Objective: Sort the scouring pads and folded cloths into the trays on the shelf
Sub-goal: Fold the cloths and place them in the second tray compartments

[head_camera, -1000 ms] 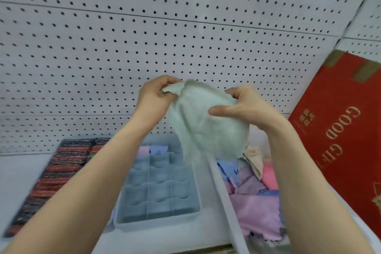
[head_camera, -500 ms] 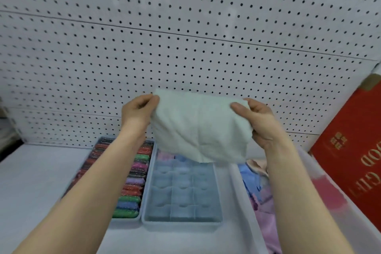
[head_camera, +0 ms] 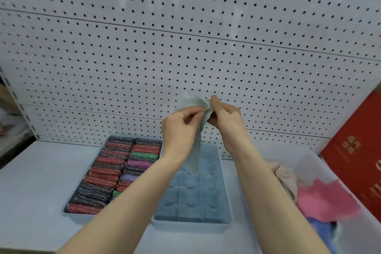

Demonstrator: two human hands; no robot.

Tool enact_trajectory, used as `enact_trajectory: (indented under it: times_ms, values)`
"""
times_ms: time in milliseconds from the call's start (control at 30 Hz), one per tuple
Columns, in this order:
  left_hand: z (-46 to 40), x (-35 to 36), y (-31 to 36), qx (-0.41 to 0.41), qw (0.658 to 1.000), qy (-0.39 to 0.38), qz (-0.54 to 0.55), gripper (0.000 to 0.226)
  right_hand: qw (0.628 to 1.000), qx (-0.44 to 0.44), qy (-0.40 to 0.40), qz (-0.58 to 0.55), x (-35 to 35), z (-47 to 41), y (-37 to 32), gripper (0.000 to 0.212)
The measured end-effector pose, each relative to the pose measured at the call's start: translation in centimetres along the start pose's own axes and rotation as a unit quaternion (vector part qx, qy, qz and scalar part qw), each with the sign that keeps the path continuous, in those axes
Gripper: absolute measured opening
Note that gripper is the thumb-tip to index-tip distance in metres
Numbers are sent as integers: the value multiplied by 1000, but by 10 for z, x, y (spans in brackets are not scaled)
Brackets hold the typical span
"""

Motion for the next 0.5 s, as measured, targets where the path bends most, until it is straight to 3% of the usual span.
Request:
enact_trajectory:
  times_ms: [100,200,267,300,400,433,500]
  values:
    - [3,2,-6,10,998,-57,-37,24,999,-14,-27,38,-1,0,0,27]
    - [4,-11,-15,3,1000,24,-18,29,999,-12,2,39,-10,-2,4,15]
    - [-3,-21,-21,-25,998,49,-23,21,998,-2,-29,53,-17,-2,2,14]
    - [-9,-24,-24,-68,997,18,-42,31,996,3,-66,66,-19,-1,-1,13]
    - [-25,-24,-31,-232,958,-164,-51,96,977,11,-188,99,-20,2,-13,15]
    - [-26,-23,-30,-259,939,-223,-32,100,973,11,-210,97,-21,3,-17,16]
    - [-26,-22,-26,-256,920,-296,30,68,970,7,-226,93,-24,3,-27,16]
Point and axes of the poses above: each hand's wrist, its own z-axis away from the middle knuckle, its own x-axis out of the palm, y = z × x, the point moved 3 cm from there along -z, towards the middle knuckle, and after that the axes turned 3 degrees about -z, right-handed, at the moved point
